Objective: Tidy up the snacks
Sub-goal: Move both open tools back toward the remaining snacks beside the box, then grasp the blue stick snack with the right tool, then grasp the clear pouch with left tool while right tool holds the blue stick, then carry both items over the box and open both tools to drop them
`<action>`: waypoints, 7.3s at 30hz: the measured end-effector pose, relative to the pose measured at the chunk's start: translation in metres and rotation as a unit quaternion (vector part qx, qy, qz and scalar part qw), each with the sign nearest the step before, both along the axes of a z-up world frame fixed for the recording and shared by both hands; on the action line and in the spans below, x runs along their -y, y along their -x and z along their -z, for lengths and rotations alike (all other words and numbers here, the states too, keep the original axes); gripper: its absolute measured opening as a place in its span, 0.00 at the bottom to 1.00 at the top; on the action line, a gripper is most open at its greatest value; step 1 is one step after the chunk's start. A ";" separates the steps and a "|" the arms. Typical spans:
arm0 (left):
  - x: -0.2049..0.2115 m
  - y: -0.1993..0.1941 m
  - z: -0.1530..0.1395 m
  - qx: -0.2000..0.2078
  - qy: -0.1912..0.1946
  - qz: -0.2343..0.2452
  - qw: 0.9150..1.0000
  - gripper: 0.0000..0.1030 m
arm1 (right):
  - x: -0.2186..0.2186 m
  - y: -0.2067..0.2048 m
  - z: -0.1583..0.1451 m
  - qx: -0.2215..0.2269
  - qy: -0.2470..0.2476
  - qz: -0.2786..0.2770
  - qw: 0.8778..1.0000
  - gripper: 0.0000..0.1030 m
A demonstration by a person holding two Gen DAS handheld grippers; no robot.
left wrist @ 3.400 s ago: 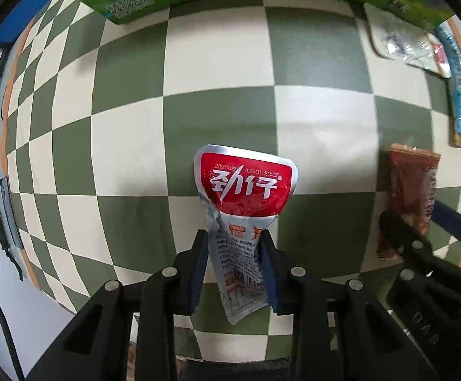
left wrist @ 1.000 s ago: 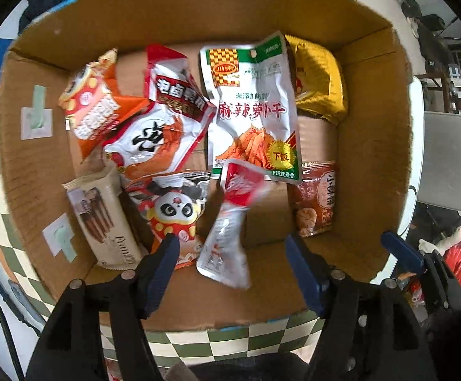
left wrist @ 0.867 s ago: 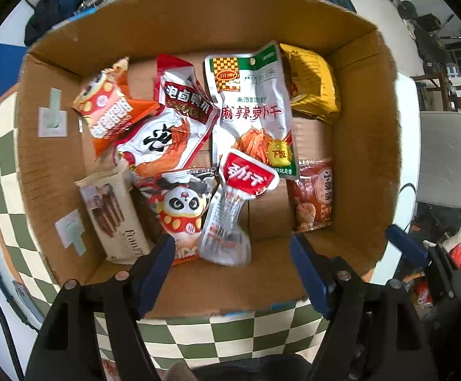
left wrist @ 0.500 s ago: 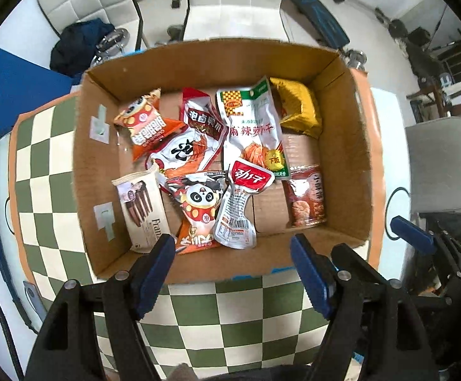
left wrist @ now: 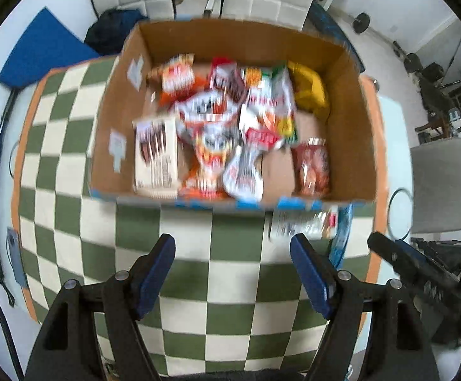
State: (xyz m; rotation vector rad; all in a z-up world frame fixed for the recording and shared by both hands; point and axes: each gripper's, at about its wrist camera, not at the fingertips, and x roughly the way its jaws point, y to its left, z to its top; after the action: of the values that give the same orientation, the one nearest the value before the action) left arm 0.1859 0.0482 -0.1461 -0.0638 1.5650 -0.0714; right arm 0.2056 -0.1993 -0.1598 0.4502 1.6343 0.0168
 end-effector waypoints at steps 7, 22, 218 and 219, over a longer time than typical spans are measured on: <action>0.013 0.033 0.045 -0.034 -0.026 0.000 0.999 0.72 | 0.023 0.027 0.080 -0.041 -0.009 0.034 0.999 0.83; 0.004 0.052 0.071 -0.047 -0.068 -0.009 0.997 0.72 | -0.028 0.045 0.126 -0.041 0.046 -0.026 0.998 0.22; -0.019 -0.125 0.047 -0.071 0.018 0.002 0.997 0.91 | -0.077 -0.125 0.019 -0.014 0.034 -0.106 0.994 0.85; -0.021 -0.123 0.044 -0.064 0.015 0.002 0.998 0.91 | -0.079 -0.122 0.017 -0.012 0.036 -0.108 0.993 0.85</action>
State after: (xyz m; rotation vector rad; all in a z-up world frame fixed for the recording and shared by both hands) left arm 0.3086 0.0695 -0.1900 -0.0896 1.6932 -0.0953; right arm 0.3279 -0.1202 -0.1764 0.2167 1.6951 0.1145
